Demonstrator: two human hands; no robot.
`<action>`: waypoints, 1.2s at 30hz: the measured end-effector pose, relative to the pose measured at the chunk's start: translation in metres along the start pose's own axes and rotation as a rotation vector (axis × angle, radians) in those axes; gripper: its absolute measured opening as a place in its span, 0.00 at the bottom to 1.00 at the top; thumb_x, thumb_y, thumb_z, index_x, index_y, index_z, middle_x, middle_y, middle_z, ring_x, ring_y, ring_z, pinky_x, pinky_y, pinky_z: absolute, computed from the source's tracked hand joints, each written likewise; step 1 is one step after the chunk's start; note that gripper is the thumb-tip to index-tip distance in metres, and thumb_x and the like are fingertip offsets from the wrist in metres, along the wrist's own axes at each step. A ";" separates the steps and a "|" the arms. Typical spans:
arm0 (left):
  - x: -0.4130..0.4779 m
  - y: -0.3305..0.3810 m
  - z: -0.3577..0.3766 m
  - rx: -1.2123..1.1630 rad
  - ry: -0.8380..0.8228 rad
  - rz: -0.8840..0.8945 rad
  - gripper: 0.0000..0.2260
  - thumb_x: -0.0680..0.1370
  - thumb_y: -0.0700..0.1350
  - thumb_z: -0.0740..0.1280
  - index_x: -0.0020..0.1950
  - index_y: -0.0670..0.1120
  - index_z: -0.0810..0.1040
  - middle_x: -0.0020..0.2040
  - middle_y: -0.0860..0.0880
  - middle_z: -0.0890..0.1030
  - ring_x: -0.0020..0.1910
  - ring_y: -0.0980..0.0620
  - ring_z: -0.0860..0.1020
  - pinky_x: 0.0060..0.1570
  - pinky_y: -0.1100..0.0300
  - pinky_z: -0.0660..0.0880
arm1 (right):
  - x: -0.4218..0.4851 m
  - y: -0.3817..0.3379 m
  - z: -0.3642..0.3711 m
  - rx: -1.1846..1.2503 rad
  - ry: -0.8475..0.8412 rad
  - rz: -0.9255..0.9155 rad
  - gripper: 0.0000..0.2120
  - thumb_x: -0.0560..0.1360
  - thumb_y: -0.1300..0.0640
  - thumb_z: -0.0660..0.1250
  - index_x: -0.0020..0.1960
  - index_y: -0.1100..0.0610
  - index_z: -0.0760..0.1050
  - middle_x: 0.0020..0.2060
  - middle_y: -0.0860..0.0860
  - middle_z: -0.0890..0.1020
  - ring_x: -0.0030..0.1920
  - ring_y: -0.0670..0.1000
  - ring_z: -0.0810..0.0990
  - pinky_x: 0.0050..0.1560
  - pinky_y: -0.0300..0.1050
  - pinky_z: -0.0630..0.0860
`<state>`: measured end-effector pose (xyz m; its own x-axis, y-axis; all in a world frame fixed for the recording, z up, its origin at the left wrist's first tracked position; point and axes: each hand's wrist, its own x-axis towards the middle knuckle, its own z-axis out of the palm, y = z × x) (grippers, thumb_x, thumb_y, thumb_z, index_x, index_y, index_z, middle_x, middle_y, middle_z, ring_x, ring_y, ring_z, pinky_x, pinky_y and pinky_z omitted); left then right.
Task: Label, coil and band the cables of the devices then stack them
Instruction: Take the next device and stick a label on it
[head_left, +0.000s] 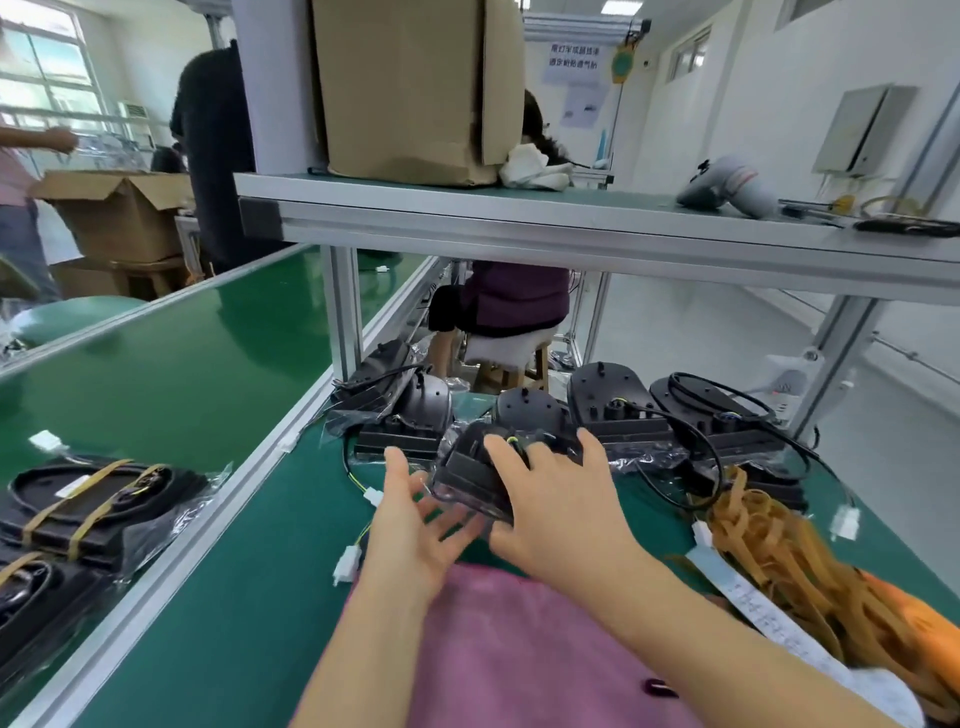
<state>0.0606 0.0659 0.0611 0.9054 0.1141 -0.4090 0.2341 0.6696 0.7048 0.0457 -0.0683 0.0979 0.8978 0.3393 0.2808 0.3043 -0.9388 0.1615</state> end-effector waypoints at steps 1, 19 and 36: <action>-0.009 -0.002 -0.003 0.074 -0.035 -0.045 0.28 0.78 0.64 0.58 0.65 0.42 0.72 0.56 0.40 0.80 0.50 0.41 0.80 0.38 0.51 0.78 | -0.017 0.001 -0.003 -0.002 -0.032 -0.002 0.35 0.69 0.44 0.62 0.73 0.49 0.55 0.56 0.53 0.76 0.56 0.56 0.78 0.71 0.64 0.48; -0.092 -0.053 -0.057 1.071 -0.291 0.230 0.13 0.78 0.35 0.57 0.49 0.46 0.81 0.46 0.46 0.84 0.51 0.44 0.80 0.58 0.48 0.74 | -0.172 -0.040 0.025 0.006 0.230 0.026 0.33 0.58 0.54 0.68 0.64 0.47 0.75 0.47 0.49 0.80 0.46 0.54 0.80 0.52 0.57 0.75; -0.087 -0.064 -0.060 1.195 -0.255 0.372 0.21 0.80 0.38 0.62 0.74 0.47 0.69 0.58 0.57 0.75 0.49 0.66 0.74 0.47 0.75 0.66 | -0.173 0.033 0.013 0.425 0.237 0.342 0.13 0.77 0.51 0.63 0.59 0.53 0.78 0.55 0.51 0.80 0.57 0.55 0.76 0.56 0.51 0.72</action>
<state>-0.0546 0.0575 0.0165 0.9956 -0.0809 -0.0471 0.0046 -0.4608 0.8875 -0.0957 -0.1590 0.0419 0.8865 -0.0290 0.4617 0.1545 -0.9222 -0.3545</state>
